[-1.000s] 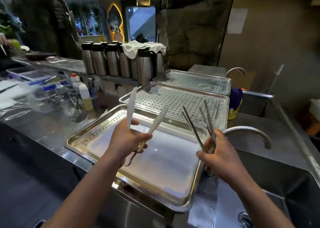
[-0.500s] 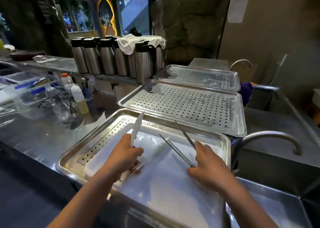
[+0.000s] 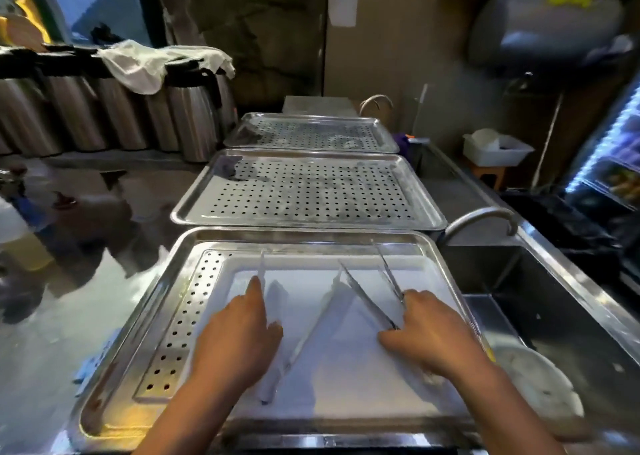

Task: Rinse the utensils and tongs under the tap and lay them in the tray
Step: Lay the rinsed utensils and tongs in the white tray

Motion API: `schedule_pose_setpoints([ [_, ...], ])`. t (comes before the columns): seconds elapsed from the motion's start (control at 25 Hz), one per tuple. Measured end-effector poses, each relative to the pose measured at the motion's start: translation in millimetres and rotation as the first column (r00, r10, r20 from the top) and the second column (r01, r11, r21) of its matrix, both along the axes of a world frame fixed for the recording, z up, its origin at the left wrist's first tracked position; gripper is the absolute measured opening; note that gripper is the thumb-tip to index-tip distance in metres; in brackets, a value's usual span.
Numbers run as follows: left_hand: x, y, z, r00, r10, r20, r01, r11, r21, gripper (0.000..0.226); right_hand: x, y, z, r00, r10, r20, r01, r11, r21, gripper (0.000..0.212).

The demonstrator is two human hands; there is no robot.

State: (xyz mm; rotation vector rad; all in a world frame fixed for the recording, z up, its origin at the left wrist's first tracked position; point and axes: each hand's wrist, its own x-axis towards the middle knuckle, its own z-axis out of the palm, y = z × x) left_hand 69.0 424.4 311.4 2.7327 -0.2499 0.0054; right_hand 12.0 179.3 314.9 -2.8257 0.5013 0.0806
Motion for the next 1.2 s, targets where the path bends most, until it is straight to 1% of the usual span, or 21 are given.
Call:
schedule_pose_setpoints([
  [0.08, -1.5, 4.0, 1.9, 0.998, -0.05, 0.024, 0.047, 0.99, 0.137, 0.065, -4.5, 5.8, -0.8, 0.999, -0.033, -0.013, 0.032, 0.999, -0.044, 0.057],
  [0.16, -4.0, 6.8, 2.4, 0.995, -0.093, 0.034, 0.084, 0.975, 0.206, 0.06, -8.0, 9.4, -1.1, 0.997, -0.073, -0.023, 0.072, 0.997, -0.04, 0.076],
  [0.24, -5.0, 9.1, 3.3, 0.992, -0.119, 0.05, 0.106, 0.972, 0.211, 0.056, -12.1, 10.2, -1.0, 0.995, -0.102, -0.014, 0.101, 0.994, -0.046, 0.092],
  [0.28, -5.1, 11.1, 3.1, 0.989, -0.138, 0.061, 0.124, 0.972, 0.198, 0.056, -13.8, 10.1, -0.1, 0.994, -0.112, 0.015, 0.113, 0.992, -0.053, 0.097],
  [0.32, -4.8, 13.3, 2.4, 0.984, -0.164, 0.067, 0.15, 0.973, 0.173, 0.055, -16.2, 10.1, 0.7, 0.991, -0.117, 0.065, 0.122, 0.991, -0.063, 0.098],
  [0.36, -4.7, 15.6, 1.1, 0.979, -0.191, 0.072, 0.18, 0.974, 0.138, 0.055, -18.5, 10.7, 2.2, 0.984, -0.108, 0.143, 0.119, 0.99, -0.071, 0.094],
  [0.4, -3.9, 18.1, 0.0, 0.972, -0.219, 0.082, 0.21, 0.972, 0.107, 0.054, -20.0, 12.5, 4.1, 0.965, -0.074, 0.251, 0.094, 0.993, -0.068, 0.082],
  [0.48, -0.9, 24.9, -2.2, 0.953, -0.283, 0.105, 0.276, 0.958, 0.083, 0.05, -18.3, 22.8, 8.4, 0.89, 0.037, 0.455, -0.032, 0.999, -0.018, 0.049],
  [0.52, 1.3, 29.3, -3.0, 0.942, -0.317, 0.106, 0.31, 0.947, 0.081, 0.049, -14.8, 33.5, 10.4, 0.868, 0.088, 0.488, -0.101, 0.995, 0.001, 0.034],
  [0.56, 2.9, 33.6, -3.6, 0.932, -0.347, 0.101, 0.34, 0.937, 0.079, 0.048, -10.7, 46.3, 10.8, 0.871, 0.14, 0.471, -0.158, 0.987, -0.002, 0.026],
  [0.6, 3.7, 38.1, -4.0, 0.923, -0.372, 0.099, 0.365, 0.927, 0.08, 0.049, -5.8, 59.3, 8.4, 0.878, 0.189, 0.44, -0.201, 0.979, -0.02, 0.024],
  [0.64, 4.0, 42.4, -4.6, 0.914, -0.393, 0.103, 0.386, 0.919, 0.086, 0.051, 0.0, 71.3, 4.3, 0.885, 0.227, 0.407, -0.23, 0.972, -0.043, 0.026],
  [0.72, 2.5, 49.4, -6.0, 0.896, -0.428, 0.119, 0.413, 0.901, 0.134, 0.053, 12.3, 89.2, -3.0, 0.916, 0.251, 0.314, -0.244, 0.968, -0.063, 0.041],
  [0.8, 0.4, 54.9, -8.3, 0.883, -0.446, 0.145, 0.419, 0.889, 0.185, 0.052, 23.7, 101.7, -7.6, 0.942, 0.247, 0.229, -0.243, 0.969, -0.044, 0.053],
  [0.92, -0.3, 62.9, -10.4, 0.897, -0.415, 0.154, 0.387, 0.904, 0.184, 0.053, 33.4, 112.8, -14.5, 0.942, 0.247, 0.228, -0.253, 0.968, -0.006, 0.051],
  [1.08, -0.2, 65.2, -14.0, 0.915, -0.384, 0.124, 0.368, 0.92, 0.132, 0.056, 29.6, 118.9, -16.5, 0.937, 0.261, 0.233, -0.273, 0.962, 0.019, 0.048],
  [1.16, -1.0, 65.4, -16.3, 0.922, -0.374, 0.104, 0.364, 0.926, 0.099, 0.057, 23.6, 111.4, -9.3, 0.94, 0.24, 0.243, -0.271, 0.957, 0.101, 0.049],
  [1.2, -0.9, 66.3, -17.4, 0.924, -0.368, 0.107, 0.36, 0.929, 0.086, 0.057, 19.5, 101.9, -3.1, 0.942, 0.199, 0.271, -0.24, 0.963, 0.126, 0.047],
])
